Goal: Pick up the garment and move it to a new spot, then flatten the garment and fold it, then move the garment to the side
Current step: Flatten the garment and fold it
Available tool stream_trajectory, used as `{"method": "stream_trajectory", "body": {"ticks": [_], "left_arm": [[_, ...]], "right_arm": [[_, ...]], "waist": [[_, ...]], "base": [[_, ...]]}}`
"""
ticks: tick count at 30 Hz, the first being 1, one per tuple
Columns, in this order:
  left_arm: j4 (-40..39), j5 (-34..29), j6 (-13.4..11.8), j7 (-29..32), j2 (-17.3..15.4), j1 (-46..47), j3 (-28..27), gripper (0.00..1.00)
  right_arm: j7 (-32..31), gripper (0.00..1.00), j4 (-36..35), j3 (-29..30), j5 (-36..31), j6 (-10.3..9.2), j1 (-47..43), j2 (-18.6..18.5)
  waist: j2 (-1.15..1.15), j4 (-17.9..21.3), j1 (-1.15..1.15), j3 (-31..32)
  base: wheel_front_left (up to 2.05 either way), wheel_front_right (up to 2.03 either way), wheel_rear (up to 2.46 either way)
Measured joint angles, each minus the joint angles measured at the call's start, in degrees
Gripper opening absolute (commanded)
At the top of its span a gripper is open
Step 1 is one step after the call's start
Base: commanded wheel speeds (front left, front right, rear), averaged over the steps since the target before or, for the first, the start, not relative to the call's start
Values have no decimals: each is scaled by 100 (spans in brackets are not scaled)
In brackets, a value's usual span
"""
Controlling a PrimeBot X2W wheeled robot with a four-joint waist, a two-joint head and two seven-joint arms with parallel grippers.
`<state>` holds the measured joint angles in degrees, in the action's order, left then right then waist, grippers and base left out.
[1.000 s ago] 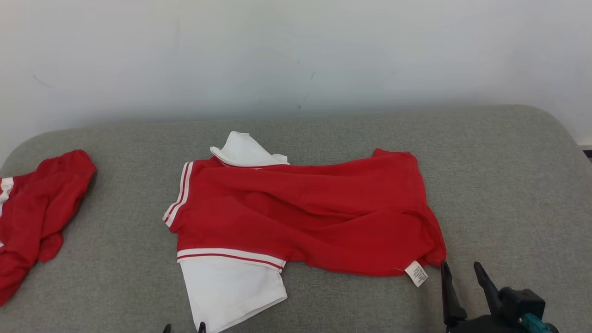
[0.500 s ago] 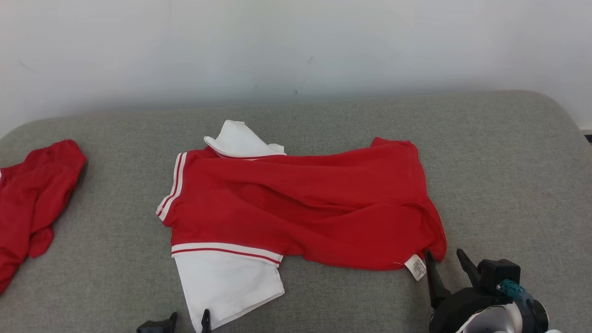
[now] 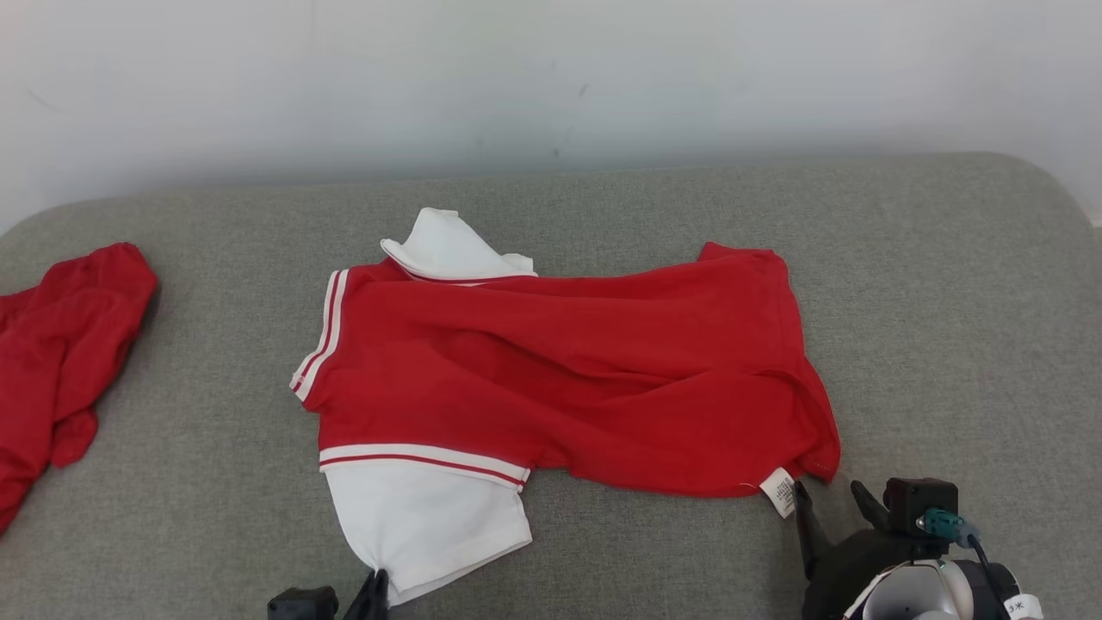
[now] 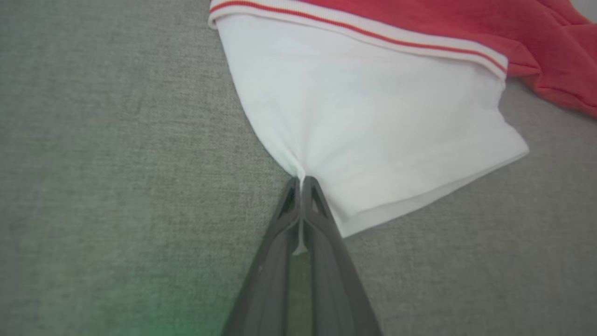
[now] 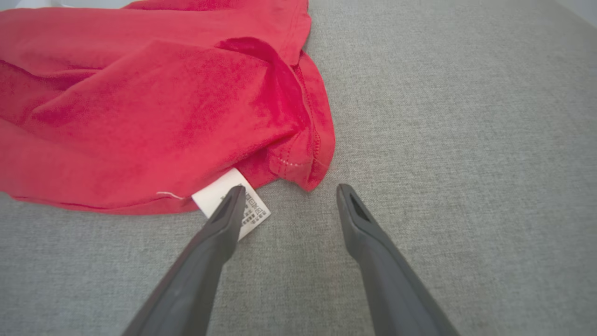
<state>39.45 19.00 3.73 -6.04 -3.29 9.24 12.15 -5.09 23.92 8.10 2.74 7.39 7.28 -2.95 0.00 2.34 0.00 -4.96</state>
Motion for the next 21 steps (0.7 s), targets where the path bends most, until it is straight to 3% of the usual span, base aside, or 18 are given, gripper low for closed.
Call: {"method": "stream_trajectory", "body": {"ticks": [16, 17, 18, 19, 20, 21], "left_arm": [[118, 77, -26, -225, -9, 135, 45, 0], [116, 78, -26, -233, -8, 138, 51, 0], [115, 80, -26, -240, -8, 144, 58, 0], [116, 87, -24, -245, -8, 151, 63, 0], [116, 94, -21, -248, -9, 157, 67, 0], [119, 107, -21, -257, -9, 164, 74, 0]], "right_arm": [[-196, 100, 431, 135, -528, 1, 549, -59], [-192, 95, 456, 119, -536, 1, 570, -59], [-187, 75, 481, 104, -536, 1, 587, -59], [-187, 44, 510, 89, -536, 1, 600, -60], [-186, 34, 533, 80, -536, 1, 606, -62], [-183, 18, 558, 73, -535, 1, 611, -60]], "waist": [[1, -123, 0, -152], [1, -131, 0, -160], [1, -138, 0, -168], [1, -146, 0, -174], [1, -152, 0, -180], [1, -157, 0, -184]], "base": [[0, 0, 0], [0, 0, 0], [0, 0, 0], [0, 0, 0], [0, 0, 0], [0, 0, 0]]}}
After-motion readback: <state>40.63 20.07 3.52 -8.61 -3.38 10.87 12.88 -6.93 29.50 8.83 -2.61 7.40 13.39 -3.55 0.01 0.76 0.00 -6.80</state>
